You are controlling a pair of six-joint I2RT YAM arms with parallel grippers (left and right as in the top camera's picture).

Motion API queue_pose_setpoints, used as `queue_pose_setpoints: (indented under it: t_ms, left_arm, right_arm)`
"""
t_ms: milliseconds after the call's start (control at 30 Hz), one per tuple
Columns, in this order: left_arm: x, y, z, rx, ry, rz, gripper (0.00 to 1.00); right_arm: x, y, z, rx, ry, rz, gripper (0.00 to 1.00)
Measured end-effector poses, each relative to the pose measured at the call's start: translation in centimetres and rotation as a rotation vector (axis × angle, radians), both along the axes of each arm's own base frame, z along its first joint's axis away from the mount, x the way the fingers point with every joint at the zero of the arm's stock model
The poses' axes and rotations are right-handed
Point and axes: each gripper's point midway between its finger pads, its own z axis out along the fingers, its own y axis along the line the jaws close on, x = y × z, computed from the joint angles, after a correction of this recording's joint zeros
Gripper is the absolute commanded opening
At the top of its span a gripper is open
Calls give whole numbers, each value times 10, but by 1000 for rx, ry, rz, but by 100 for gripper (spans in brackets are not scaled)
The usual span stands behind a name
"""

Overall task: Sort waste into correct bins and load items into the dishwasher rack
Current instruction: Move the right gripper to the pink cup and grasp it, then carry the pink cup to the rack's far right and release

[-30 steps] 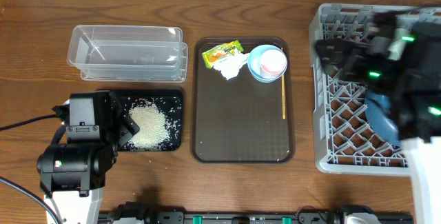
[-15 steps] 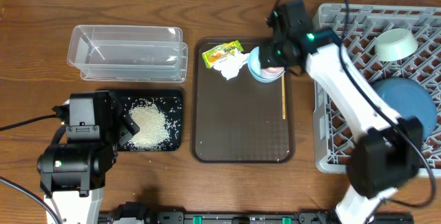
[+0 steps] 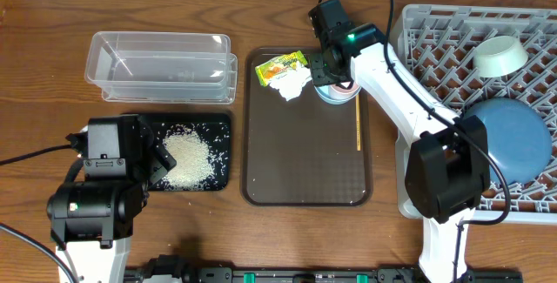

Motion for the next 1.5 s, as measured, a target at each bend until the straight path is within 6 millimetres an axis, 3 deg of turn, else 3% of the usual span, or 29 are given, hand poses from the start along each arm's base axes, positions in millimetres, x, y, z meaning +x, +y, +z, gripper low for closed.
queue_pose_setpoints:
  t_ms: [167,567,867,1067,1167,1300,1400,1500]
  left_arm:
    - [0,0,0,0,0,0,93]
    - [0,0,0,0,0,0,93]
    - [0,0,0,0,0,0,93]
    - [0,0,0,0,0,0,93]
    - [0,0,0,0,0,0,93]
    - [0,0,0,0,0,0,93]
    - [0,0,0,0,0,0,93]
    - [0,0,0,0,0,0,93]
  right_arm:
    - [1,-2,-1,-6,-1,-19,33]
    - [-1,-2,-14,-8,28,-51,21]
    - [0,0,-14,7,22,-75,1]
    - [-4,5,-9,24,43,-69,1]
    - [-2,9,7,53,46,-65,1]
    - [10,1,49,112,18,-87,1]
    - [19,-28,86,154,-17,-139,1]
    - [26,-80,127,228,-68,-212,1]
